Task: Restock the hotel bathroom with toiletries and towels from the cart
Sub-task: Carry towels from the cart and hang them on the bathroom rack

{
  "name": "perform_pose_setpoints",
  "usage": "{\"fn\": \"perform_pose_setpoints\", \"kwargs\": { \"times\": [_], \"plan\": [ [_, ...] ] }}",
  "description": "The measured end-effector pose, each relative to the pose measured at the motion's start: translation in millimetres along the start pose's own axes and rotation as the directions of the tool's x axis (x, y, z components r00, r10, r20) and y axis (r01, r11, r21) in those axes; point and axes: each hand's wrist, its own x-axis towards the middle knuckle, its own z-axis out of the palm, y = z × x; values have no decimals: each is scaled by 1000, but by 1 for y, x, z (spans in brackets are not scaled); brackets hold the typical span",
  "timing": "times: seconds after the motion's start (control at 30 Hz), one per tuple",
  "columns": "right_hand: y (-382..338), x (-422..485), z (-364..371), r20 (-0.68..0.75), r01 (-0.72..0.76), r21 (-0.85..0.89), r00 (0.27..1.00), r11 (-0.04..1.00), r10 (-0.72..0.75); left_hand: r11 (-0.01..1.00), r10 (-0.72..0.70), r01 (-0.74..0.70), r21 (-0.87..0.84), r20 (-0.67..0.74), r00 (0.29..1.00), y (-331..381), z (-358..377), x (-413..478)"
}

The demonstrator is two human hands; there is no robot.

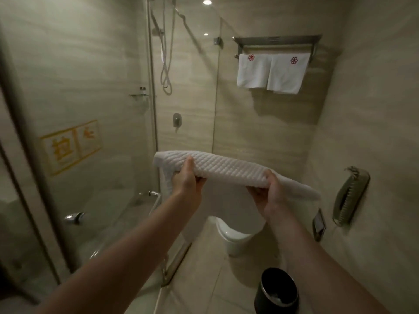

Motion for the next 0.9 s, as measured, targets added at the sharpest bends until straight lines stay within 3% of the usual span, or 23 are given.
{"fn": "perform_pose_setpoints", "kwargs": {
  "times": [0.13,0.33,0.53,0.67,0.9],
  "plan": [
    [-23,61,24,0,139,-223,990,965,-143,996,-28,24,83,45,999,8,38,66],
    [-72,135,57,32,306,-375,948,875,-318,990,-82,62,124,160,984,4,91,167],
    [-127,231,82,146,475,-539,866,696,-478,994,-24,-5,106,267,964,-14,158,264],
    [-163,310,87,222,560,-552,813,618,-538,987,-6,-45,157,310,951,-30,218,329],
    [-221,449,101,320,638,-501,764,584,-560,941,89,-182,284,311,946,-58,319,432]
  ]
}}
